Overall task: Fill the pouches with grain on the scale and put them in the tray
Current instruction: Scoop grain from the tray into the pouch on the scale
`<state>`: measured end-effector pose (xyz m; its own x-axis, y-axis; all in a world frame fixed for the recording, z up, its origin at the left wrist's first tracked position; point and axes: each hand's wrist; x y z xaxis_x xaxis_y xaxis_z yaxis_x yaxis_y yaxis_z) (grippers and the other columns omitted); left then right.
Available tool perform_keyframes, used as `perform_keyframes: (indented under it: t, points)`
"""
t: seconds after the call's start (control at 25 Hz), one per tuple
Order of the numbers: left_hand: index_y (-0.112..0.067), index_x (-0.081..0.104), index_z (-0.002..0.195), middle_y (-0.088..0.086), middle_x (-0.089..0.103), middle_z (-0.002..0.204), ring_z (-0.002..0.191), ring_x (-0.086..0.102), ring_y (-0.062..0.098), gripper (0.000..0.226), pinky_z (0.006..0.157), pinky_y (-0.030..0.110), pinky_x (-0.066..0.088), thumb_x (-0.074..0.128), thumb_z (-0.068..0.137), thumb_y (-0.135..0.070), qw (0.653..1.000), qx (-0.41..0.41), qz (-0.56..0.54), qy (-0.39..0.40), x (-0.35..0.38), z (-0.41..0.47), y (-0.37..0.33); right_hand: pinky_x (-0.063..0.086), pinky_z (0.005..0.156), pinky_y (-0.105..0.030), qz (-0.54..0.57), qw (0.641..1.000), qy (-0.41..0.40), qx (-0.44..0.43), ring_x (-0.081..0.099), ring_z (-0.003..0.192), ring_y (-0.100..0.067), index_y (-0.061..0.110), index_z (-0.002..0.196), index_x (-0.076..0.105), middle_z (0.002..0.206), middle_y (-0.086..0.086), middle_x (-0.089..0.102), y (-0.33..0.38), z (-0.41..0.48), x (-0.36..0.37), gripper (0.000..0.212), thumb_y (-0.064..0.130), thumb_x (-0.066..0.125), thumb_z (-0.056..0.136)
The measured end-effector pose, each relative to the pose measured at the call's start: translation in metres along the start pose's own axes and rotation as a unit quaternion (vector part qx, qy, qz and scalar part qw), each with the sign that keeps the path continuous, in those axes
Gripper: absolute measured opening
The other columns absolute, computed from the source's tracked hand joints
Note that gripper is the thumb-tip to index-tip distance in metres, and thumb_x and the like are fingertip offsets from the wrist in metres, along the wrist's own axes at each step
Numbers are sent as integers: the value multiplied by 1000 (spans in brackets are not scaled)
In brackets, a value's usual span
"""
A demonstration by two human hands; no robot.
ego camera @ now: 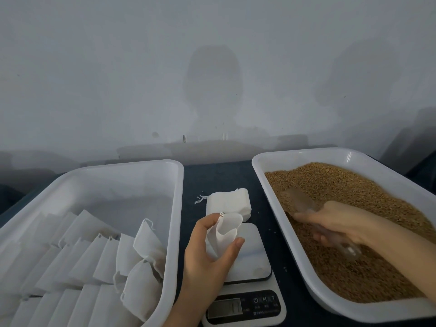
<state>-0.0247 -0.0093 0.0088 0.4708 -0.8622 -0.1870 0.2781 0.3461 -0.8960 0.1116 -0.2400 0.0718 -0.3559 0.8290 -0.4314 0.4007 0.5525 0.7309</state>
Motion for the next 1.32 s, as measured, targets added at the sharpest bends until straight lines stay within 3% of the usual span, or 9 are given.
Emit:
perform_keyframes:
  t: [0.12,0.24,0.48,0.56,0.68,0.8,1.0,1.2,1.32]
  points:
    - [-33,54,112,-19,61,111,106,55,1,53,87,8,45,70,67,-56,1000,-7,10,8,0,0,-1,49,42,-25,-15,1000,-11,-6,65,50,-21,-5,97,58,67,-17,71,-4,-5,-14,50,29,80,69]
    - [-35,53,113,-19,61,113,107,54,-1,57,85,7,45,66,63,-58,1000,-21,10,16,0,0,-2,50,46,-27,-10,1000,0,-30,66,56,-20,-2,98,63,76,-14,73,-6,-13,-23,41,31,72,77]
    - [-44,51,116,-25,58,118,114,49,-7,56,84,0,40,67,65,-60,998,-38,2,47,0,2,-5,41,40,-15,-184,975,-41,-115,55,39,-2,15,88,63,53,7,67,-13,-31,-18,28,42,58,88]
    - [-45,51,118,-25,58,119,115,50,-5,55,88,5,42,71,69,-61,997,-44,-8,66,-1,2,-6,41,42,-13,-245,951,-85,-170,58,45,0,26,89,56,64,6,69,-17,-35,-17,21,43,66,81]
    - [-40,53,120,-19,60,121,118,53,5,59,100,29,47,73,67,-54,994,-70,-35,81,-1,5,-6,55,55,-24,-294,918,-148,-222,66,65,-6,32,91,50,78,8,68,-19,-42,-20,26,44,68,77]
    - [-39,52,122,-17,61,123,120,54,9,59,105,41,45,72,67,-47,991,-86,-47,87,-2,7,-6,59,59,-33,-309,897,-173,-263,68,63,-12,34,87,51,77,7,68,-15,-52,-26,23,44,68,75]
    - [-45,49,125,-20,56,130,125,50,10,62,110,45,39,72,68,-47,989,-91,-40,107,-1,10,-6,57,58,-31,-341,869,-183,-308,65,60,-4,47,85,51,79,24,67,-4,-76,-35,20,59,58,70]
    - [-56,49,120,-28,56,125,122,50,3,56,105,35,40,75,70,-46,988,-82,-36,130,-3,13,-3,50,67,-19,-355,854,-121,-361,60,85,15,62,94,49,92,45,58,8,-87,-30,36,72,44,60]
    - [-54,47,125,-24,55,129,126,48,8,61,108,42,40,75,71,-50,987,-84,-35,131,-4,13,-4,43,72,-15,-344,842,-115,-398,48,93,28,64,98,51,98,52,51,19,-93,-28,38,71,47,60]
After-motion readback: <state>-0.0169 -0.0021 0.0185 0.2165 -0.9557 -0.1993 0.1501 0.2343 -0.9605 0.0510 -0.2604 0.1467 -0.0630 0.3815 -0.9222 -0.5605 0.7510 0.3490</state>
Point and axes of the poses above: each hand's wrist, its own z-axis towards the middle knuckle, its own x-axis out of the palm, y = z × x
